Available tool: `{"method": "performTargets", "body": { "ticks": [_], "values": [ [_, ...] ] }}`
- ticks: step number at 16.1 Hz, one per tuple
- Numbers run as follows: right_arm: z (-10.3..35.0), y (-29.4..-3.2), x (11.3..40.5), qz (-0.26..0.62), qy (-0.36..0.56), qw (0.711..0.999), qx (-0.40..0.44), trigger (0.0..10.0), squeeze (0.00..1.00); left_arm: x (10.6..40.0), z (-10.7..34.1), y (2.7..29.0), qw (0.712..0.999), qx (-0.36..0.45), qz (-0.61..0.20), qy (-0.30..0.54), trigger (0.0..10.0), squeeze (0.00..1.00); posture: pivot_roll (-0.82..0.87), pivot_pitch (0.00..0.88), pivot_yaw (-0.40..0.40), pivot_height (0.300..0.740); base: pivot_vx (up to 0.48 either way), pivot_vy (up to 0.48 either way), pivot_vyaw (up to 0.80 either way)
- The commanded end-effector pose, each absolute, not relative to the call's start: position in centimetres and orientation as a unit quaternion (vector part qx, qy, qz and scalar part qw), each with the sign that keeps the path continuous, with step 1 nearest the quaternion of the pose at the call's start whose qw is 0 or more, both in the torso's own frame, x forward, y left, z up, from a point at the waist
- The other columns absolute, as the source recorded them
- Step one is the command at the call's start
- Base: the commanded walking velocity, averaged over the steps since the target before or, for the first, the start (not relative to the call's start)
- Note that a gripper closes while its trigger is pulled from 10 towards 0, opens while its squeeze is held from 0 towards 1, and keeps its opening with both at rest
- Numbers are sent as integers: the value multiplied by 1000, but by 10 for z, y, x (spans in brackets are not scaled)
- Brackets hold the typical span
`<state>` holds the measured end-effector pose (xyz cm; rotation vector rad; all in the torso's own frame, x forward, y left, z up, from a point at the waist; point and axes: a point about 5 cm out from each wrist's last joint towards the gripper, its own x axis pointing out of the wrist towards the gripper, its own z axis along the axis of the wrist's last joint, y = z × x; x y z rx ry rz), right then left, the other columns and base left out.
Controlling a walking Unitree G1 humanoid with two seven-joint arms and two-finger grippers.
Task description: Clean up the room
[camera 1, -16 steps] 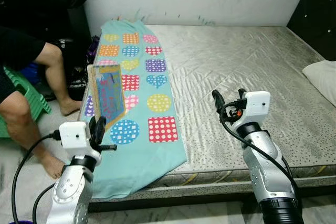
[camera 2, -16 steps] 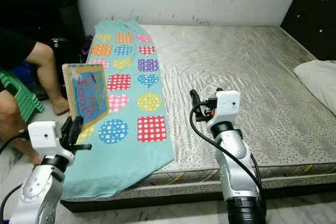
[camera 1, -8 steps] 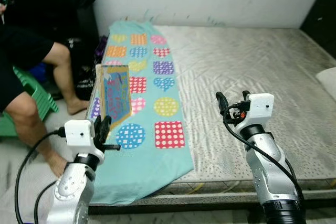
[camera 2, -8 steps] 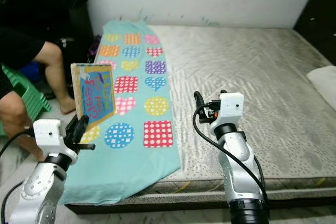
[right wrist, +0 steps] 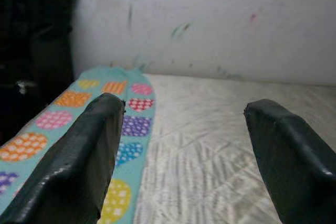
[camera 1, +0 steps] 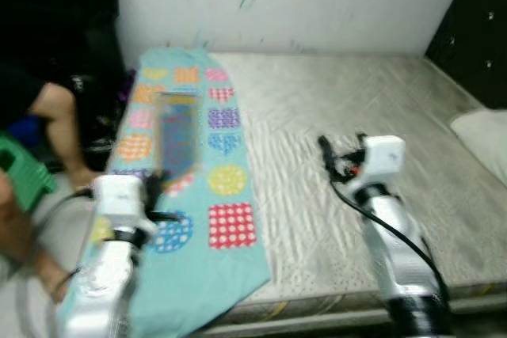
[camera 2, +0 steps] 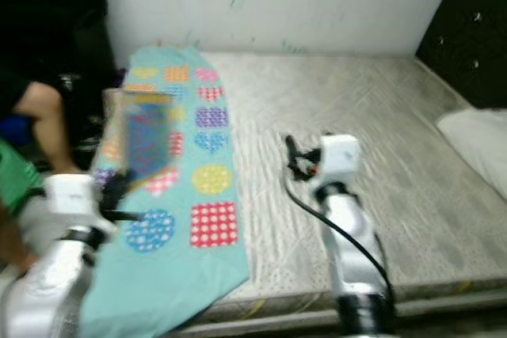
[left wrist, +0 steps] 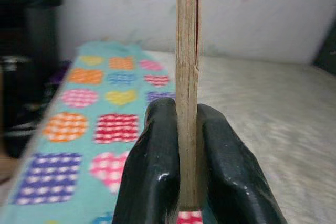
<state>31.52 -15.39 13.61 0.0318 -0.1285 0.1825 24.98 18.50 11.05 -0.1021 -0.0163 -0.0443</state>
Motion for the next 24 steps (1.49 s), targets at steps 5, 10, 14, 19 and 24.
{"method": "performTargets", "body": {
  "ticks": [5, 10, 14, 19, 24],
  "values": [
    [133, -164, 313, 75, -63, 995, -7, 10000, 0, 258, 120, 171, 996, -71, -45, -26, 10000, 0, -70, 0, -32, 740, 0, 0, 0],
    [134, -160, 317, 83, -65, 994, 2, 10000, 0, 262, 121, 169, 996, -72, -47, -29, 10000, 0, -67, 0, -36, 740, 0, 0, 688],
    [134, -161, 318, 79, -66, 995, 2, 10000, 0, 264, 119, 168, 994, -92, -47, -24, 10000, 0, -69, 0, -36, 740, 0, 0, 0],
    [135, -161, 319, 78, -68, 995, 3, 10000, 0, 266, 120, 165, 993, -103, -54, -23, 10000, 0, -71, 0, -34, 740, 0, 0, 0],
    [135, -160, 320, 78, -67, 995, 8, 10000, 0, 267, 121, 164, 992, -108, -56, -23, 10000, 0, -73, 0, -35, 740, 0, 188, 0]
  ]
}}
